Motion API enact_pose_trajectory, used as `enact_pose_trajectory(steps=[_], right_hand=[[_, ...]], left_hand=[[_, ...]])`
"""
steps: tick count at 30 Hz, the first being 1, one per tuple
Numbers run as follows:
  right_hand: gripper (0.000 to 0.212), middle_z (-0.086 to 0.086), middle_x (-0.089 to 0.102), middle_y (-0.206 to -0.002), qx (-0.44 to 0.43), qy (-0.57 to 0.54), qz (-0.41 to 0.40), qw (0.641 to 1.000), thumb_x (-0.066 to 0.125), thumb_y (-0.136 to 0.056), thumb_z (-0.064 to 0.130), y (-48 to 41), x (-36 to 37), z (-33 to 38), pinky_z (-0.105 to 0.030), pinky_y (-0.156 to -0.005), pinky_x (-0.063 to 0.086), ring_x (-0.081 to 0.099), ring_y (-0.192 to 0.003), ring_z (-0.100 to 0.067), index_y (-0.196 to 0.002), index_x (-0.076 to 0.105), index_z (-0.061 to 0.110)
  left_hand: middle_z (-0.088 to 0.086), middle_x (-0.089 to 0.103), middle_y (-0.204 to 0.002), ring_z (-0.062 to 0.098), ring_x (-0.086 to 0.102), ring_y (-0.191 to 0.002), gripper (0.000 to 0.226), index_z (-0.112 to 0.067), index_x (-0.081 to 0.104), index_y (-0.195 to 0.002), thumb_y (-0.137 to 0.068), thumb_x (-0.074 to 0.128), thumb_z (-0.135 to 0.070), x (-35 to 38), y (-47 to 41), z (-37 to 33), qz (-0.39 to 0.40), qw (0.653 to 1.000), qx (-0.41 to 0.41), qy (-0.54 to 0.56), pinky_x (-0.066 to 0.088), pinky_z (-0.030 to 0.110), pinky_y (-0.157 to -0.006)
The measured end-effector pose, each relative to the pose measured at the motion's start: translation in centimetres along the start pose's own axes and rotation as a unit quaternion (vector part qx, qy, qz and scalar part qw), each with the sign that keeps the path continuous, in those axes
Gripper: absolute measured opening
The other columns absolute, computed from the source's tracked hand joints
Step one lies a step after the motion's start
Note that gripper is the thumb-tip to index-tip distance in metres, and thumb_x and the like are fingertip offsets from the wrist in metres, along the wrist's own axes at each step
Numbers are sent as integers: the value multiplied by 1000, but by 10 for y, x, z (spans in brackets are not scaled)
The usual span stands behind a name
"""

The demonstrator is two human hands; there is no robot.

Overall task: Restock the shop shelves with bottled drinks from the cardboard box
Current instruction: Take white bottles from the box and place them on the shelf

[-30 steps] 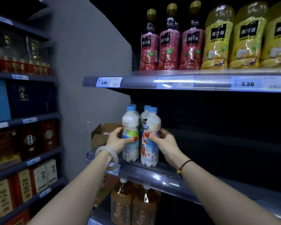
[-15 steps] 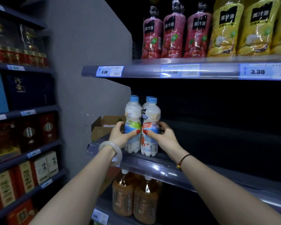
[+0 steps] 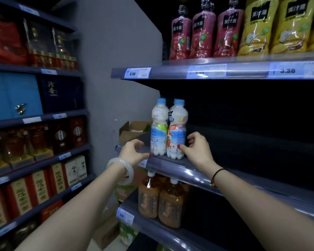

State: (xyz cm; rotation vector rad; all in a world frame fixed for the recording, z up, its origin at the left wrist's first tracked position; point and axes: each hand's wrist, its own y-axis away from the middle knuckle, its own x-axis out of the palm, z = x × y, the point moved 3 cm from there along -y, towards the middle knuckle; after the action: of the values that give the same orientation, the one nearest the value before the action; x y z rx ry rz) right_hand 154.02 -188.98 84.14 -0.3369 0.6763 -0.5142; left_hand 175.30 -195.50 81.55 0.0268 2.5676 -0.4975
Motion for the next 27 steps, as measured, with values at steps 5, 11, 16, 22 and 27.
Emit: enact_pose_trajectory(steps=[5,11,16,22,27], right_hand=[[30,0,57,-93,-45,-55,83,994,73,-77,15,35,16,22,-32,-78,48,55,-84,-15,-102,55,13],[39,0,58,-90,-71,-44,299,951,73,-75,11,106,78,6,-24,-76,43,56,-86,-16,-111,57,10],[38,-6,55,-97,-72,-5,460,885,74,-76,5,190,144,-29,-28,-77,43,54,-80,-16,-110,57,6],[53,-6,57,-115,-50,53,591,803,75,-77,20,315,220,-99,-33,-90,49,58,-108,-23,-124,54,9],[51,1,57,-97,-13,99,657,747,75,-75,16,406,276,-169,-33,-91,49,59,-103,-20,-121,54,7]], left_hand=[[7,66,-99,23,63,-95,41,-7,61,-108,-70,78,-10,-26,54,25,-22,998,-51,-36,51,36,-92],[4,59,-105,23,60,-104,45,-8,55,-119,-79,73,-16,-40,154,65,-39,984,-155,-73,49,32,-90],[5,62,-106,22,61,-100,45,-8,56,-118,-77,73,-18,-33,266,122,-82,953,-278,-90,50,27,-80],[6,57,-103,21,56,-94,45,-7,54,-118,-78,73,-13,-7,419,217,-108,893,-432,-67,49,30,-76],[4,56,-96,19,55,-89,44,-6,56,-116,-75,73,-11,20,512,292,-78,847,-521,-72,48,30,-83]])
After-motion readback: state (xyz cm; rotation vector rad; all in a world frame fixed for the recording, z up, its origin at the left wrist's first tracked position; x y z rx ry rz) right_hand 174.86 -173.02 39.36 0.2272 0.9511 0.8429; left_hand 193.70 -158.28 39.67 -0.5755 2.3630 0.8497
